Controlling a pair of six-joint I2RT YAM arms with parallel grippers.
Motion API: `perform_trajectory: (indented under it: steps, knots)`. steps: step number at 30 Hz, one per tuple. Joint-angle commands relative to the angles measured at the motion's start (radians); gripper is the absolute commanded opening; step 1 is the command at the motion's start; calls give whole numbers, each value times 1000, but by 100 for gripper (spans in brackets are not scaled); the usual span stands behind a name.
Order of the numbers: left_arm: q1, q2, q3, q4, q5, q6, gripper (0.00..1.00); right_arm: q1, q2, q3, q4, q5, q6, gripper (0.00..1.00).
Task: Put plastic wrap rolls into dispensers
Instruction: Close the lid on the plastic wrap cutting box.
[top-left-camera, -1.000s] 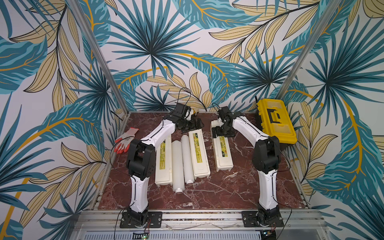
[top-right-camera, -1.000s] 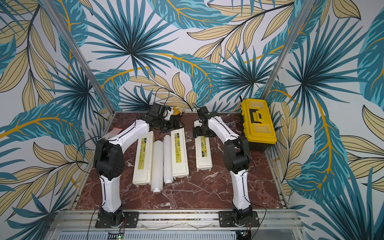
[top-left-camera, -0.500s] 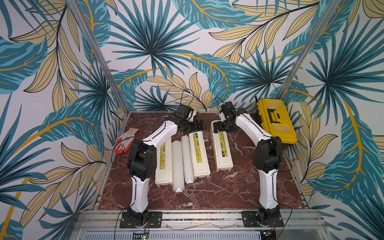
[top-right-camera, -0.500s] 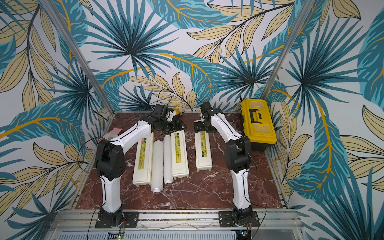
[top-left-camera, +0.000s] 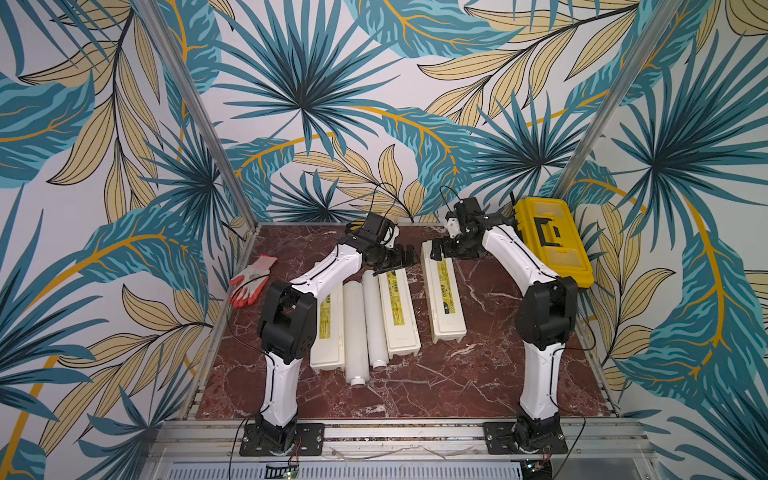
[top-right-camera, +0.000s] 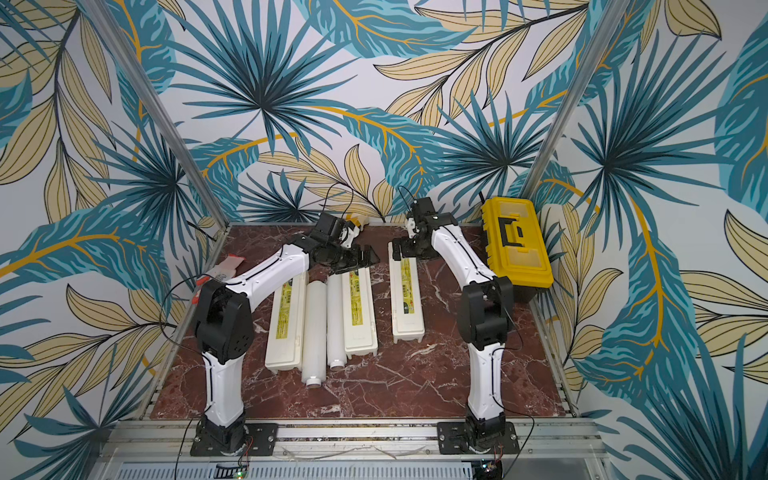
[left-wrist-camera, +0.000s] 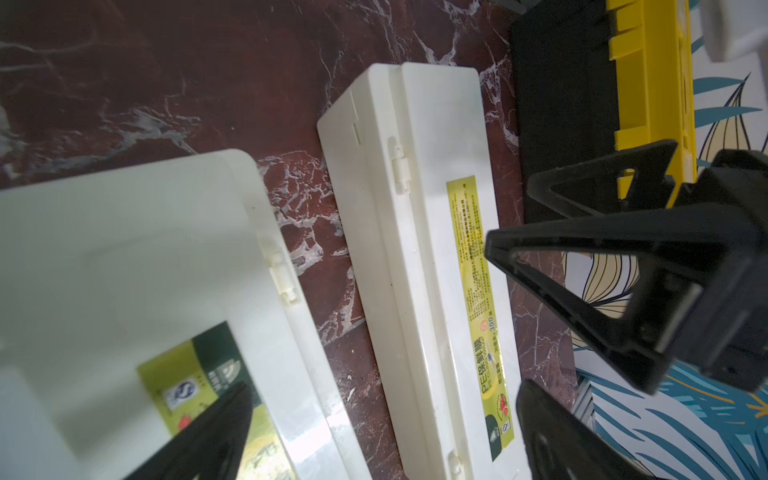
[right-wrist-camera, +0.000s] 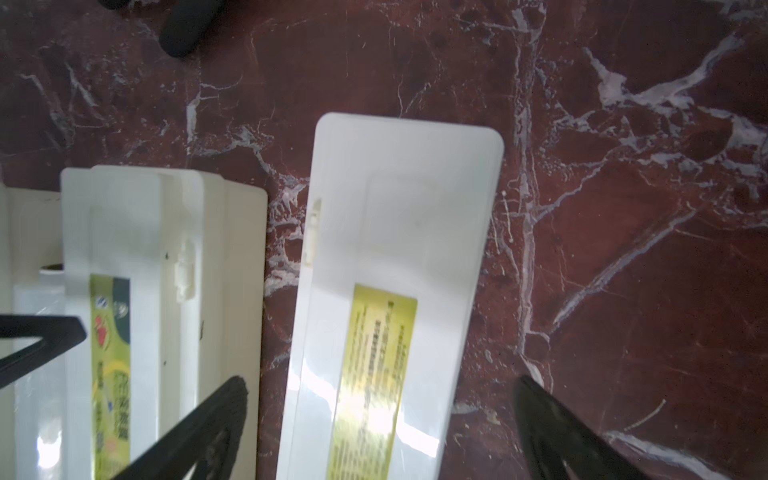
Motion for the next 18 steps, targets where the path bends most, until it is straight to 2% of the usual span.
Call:
perform_trajectory:
  steps: [1, 5, 9, 18]
  knots:
    - [-26, -21, 16, -7, 22, -31, 99, -82, -150, -129, 47, -182, -41, 98]
    - [-61, -15, 39, -7, 7, -42, 99, -153, -257, -348, 88, -318, -36, 96]
    - [-93, 11, 48, -5, -9, -62, 100, -162, -326, -517, 142, -421, -23, 94]
    - [-132, 60, 16, 17, -24, -120, 100, -170, -410, -756, 235, -523, 30, 89]
